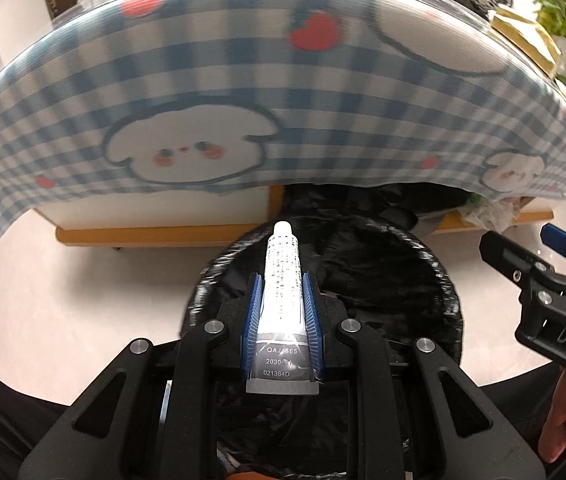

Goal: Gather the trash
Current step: 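Open the right tool to drop the purple packet while the left drops the tube, then move both open tools back over the table items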

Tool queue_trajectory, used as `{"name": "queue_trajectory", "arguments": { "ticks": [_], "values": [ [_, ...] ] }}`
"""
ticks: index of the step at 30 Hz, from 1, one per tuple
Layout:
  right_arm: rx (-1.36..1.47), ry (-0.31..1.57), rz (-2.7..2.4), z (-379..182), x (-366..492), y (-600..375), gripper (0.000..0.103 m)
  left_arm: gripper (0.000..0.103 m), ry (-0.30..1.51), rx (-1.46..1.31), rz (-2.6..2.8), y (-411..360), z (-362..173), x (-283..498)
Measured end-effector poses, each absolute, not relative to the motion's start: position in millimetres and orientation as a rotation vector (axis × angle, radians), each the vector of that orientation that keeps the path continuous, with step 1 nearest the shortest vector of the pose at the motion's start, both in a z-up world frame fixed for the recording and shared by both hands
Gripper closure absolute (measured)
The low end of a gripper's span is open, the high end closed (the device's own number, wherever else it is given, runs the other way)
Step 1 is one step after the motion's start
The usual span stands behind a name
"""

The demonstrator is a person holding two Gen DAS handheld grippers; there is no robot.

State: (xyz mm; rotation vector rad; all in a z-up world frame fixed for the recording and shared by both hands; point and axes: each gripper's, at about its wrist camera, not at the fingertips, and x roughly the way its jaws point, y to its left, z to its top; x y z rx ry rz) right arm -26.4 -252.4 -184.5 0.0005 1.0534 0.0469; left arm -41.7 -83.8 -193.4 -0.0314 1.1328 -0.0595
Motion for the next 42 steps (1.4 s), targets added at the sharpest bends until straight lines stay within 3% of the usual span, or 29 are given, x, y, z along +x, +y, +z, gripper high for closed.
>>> {"name": "queue_trajectory", "arguments": {
  "ticks": [15,17,19,26,31,37,42],
  "values": [
    [0.017,1.045,-0.015,-179,-29,-283,0.009,0.081,1.152,0.015,-0.122,-121,-204,-34],
    [0.010,1.042,-0.015,-178,-29,-282,0.009,0.076,1.149,0.017,-0.120,-122,-204,-33],
    [0.009,1.040,-0.017,-178,-29,-281,0.009,0.060,1.146,0.027,-0.110,-121,-204,-34],
    [0.011,1.023,-0.012,-171,-28,-277,0.009,0.041,1.129,0.028,-0.089,-111,-196,-33],
    [0.009,1.005,-0.007,-161,-29,-274,0.009,0.017,1.087,0.015,-0.061,-96,-181,-37],
    [0.011,0.972,0.004,-145,-33,-269,0.009,0.007,1.042,-0.005,-0.062,-80,-159,-43],
    [0.006,0.924,0.021,-123,-36,-263,0.009,0.006,1.002,-0.025,-0.057,-69,-138,-45]
  ]
}}
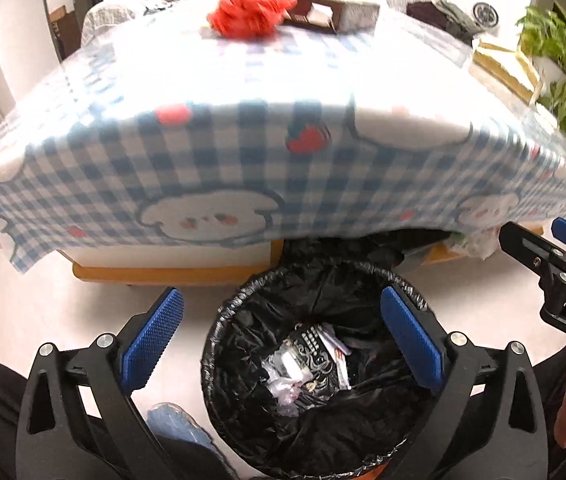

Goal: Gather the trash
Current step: 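Move both open tools back over the table items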

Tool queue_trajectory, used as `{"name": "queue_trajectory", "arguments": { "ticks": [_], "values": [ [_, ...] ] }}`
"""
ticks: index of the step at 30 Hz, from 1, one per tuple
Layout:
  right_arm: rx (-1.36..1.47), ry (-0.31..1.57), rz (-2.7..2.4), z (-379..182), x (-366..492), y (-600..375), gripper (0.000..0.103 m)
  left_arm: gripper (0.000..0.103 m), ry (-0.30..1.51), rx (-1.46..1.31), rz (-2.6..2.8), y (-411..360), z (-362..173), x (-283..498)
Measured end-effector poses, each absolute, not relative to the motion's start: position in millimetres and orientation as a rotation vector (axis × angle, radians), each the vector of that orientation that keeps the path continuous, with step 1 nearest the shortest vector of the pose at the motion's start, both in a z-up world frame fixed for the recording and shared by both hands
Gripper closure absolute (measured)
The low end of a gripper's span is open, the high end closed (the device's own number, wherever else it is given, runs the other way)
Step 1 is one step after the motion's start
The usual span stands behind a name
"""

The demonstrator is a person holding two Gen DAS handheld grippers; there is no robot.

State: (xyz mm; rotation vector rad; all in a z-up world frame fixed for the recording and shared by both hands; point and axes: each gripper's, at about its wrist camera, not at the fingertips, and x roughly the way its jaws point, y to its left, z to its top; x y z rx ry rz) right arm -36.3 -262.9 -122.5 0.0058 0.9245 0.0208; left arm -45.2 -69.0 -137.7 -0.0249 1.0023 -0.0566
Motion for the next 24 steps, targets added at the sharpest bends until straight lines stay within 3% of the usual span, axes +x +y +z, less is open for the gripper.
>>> {"name": "queue_trajectory", "arguments": {
  "ticks": [24],
  "values": [
    [-0.016,0.784,0.040,-41,10,-240,0.009,0.006,0.886,-0.047,0.021,-35,-55,4]
  ]
}}
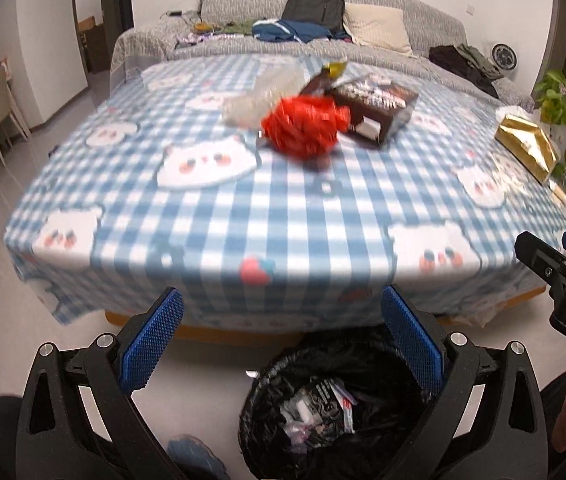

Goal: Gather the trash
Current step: 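Move both open tools back over the table items, then grasp the red plastic bag with the left tool while the right grasps the brown snack box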

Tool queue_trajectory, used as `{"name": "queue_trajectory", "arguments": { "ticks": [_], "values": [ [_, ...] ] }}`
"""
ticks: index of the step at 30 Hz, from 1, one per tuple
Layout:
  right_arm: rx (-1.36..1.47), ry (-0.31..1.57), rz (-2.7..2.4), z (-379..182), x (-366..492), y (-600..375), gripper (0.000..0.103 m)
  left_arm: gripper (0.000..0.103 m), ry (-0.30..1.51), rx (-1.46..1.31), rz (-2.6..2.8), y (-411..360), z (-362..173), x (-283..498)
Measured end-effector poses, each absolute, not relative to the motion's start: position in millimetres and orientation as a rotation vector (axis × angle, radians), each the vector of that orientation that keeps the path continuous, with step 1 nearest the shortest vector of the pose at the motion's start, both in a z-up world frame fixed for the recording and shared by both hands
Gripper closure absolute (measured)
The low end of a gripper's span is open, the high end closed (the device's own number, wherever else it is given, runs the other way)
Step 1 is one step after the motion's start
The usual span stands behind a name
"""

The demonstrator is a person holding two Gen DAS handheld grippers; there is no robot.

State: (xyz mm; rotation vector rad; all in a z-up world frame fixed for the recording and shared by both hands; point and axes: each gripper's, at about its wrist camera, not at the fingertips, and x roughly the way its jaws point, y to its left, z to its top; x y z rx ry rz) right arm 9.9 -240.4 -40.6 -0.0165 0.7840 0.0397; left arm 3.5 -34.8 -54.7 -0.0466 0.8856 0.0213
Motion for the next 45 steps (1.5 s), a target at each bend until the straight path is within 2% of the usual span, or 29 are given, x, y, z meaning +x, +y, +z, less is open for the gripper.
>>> {"name": "queue_trajectory", "arguments": {
  "ticks": [14,29,32,34,40,45],
  "values": [
    [-0.052,0.760,0.058,-7,83,-233,0.009,0.006,0.877,-0.014,0.016,-28,-28,85],
    [-0.044,0.812,0.052,-22,190,-235,0.009,0.007,0.923,-0.005,-0.044,-39,-43,185],
    [-0.041,0.826,0.060,-29,201,-233,0.009,0.012,0.939,-0.008,-0.050,-41,-48,195],
    [-0.045,0.829,0.062,-31,205,-231,0.009,0.024,0.953,-0.017,-0.057,-40,-52,200],
    [-0.020,0.845,0.053,-35,216,-234,0.009,0.042,0.967,-0.044,-0.063,-37,-55,203],
    [-0.005,0.857,0.053,-31,221,-230,0.009,0.047,0.971,-0.052,-0.072,-33,-54,201]
  ]
}}
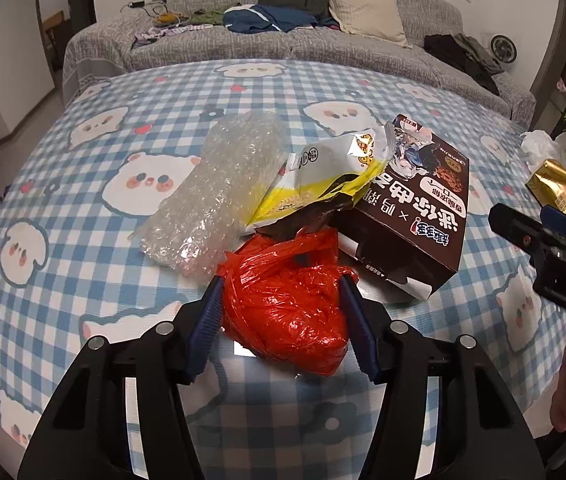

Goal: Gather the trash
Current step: 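Grasp the red plastic bag with the left tool while the right grasps the brown snack box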

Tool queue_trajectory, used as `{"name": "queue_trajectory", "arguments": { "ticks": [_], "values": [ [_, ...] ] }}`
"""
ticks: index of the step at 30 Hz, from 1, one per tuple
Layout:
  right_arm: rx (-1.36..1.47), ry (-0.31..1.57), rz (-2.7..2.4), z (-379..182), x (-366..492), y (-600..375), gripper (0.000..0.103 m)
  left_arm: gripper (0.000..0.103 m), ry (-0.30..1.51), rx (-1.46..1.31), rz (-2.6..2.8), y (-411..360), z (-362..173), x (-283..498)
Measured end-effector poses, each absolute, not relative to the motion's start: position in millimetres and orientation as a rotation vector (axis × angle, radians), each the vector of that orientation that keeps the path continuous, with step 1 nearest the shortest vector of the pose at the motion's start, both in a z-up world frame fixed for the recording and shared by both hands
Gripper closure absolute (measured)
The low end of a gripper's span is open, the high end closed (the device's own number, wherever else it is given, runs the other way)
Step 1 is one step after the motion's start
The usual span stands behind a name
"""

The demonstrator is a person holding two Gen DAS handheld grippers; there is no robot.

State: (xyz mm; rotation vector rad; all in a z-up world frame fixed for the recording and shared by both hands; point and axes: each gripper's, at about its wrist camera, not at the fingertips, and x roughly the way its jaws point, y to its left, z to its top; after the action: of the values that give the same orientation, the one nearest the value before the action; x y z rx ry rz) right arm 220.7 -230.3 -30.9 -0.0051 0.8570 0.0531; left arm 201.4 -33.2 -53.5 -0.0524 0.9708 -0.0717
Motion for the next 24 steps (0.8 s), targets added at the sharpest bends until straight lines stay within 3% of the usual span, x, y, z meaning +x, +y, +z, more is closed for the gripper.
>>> {"name": "queue_trajectory", "arguments": {
  "ticks": [10,24],
  "values": [
    [0.223,1.031,-0.044,-12,271,-229,0.009,0.047,0.915,-0.045,-0.048,-7,-27,186],
    [0.275,1.218,-0.164,-27,330,-186,0.009,0.047,0.909,-0.052,0.045,59,-30,180]
  ]
}}
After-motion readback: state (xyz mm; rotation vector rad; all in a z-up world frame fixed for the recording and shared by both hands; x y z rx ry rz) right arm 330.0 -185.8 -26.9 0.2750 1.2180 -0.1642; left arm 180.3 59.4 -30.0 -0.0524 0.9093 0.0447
